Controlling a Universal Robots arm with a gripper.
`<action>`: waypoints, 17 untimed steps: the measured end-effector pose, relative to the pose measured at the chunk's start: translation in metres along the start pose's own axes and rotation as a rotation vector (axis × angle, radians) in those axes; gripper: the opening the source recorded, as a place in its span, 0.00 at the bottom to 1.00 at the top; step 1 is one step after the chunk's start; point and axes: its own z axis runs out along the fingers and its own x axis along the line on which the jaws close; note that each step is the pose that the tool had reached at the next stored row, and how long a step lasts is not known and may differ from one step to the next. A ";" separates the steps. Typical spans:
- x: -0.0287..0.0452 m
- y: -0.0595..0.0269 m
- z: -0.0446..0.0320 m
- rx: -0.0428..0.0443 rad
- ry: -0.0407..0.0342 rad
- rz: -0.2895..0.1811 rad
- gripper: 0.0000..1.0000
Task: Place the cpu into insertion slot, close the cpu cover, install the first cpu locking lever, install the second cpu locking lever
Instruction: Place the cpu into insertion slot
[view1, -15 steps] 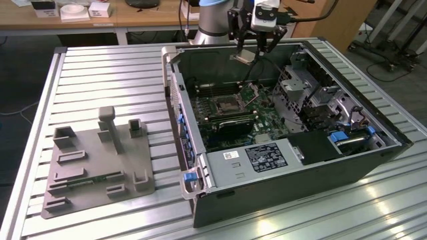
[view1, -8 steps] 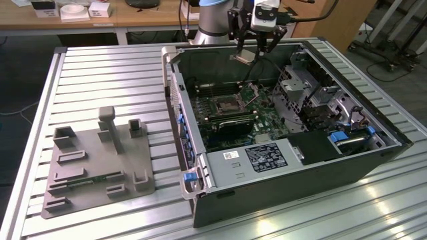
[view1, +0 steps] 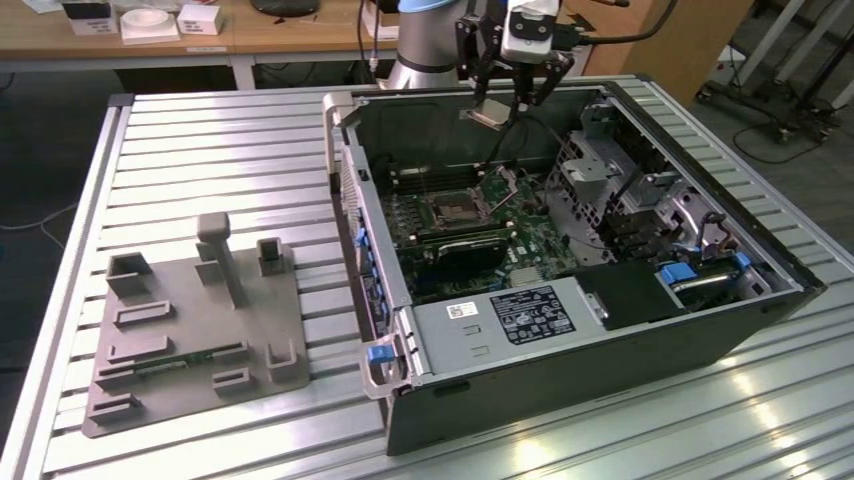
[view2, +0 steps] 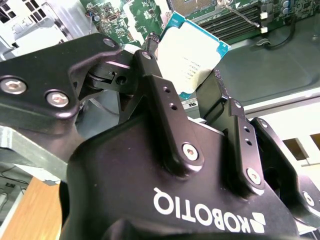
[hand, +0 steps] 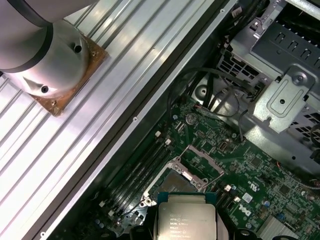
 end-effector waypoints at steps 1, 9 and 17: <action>0.0000 0.0000 0.0000 -0.0001 -0.0001 0.001 0.54; 0.0000 0.0000 0.0001 -0.0003 -0.0010 0.012 0.54; 0.0000 0.0000 0.0003 -0.0006 -0.0026 0.029 0.54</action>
